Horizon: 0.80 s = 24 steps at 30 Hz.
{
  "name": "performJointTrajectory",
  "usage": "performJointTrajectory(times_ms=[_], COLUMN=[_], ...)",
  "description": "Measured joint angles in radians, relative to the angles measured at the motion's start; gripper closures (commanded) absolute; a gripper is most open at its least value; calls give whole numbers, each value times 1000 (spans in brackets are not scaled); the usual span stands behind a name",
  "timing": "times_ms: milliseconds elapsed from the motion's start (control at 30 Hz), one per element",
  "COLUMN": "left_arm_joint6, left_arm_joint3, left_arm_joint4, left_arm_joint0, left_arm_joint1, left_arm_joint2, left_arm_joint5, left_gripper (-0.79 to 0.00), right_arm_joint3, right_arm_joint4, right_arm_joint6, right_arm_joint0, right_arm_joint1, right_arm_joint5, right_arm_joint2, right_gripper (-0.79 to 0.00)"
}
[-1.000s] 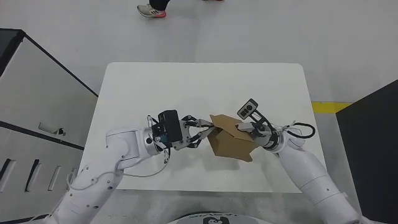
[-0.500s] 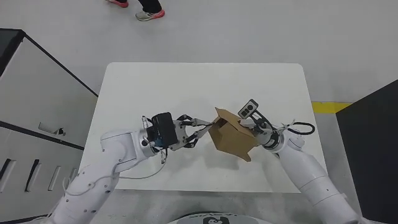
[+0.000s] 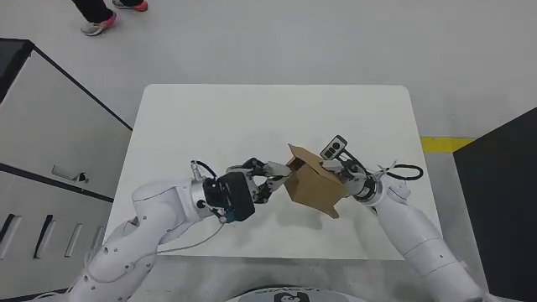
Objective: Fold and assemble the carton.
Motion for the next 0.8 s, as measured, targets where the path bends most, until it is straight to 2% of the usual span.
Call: performJointTrajectory(times_ms=[300, 533, 800], left_arm_joint6=[-3, -33, -30], left_arm_joint3=[0, -62, -76], left_arm_joint4=[-2, 59, 143], left_arm_joint0=[2, 14, 3], left_arm_joint1=[-1, 6, 6], left_arm_joint2=[-1, -34, 22], left_arm_joint5=[12, 29, 19], left_gripper=[0, 0, 0], right_arm_joint3=[1, 1, 1], right_arm_joint4=[-2, -2, -2], right_arm_joint6=[13, 13, 13], right_arm_joint0=[2, 2, 2], right_arm_joint1=[-1, -1, -1], right_arm_joint5=[11, 10, 10], right_arm_joint2=[-2, -2, -2], right_gripper=[0, 0, 0])
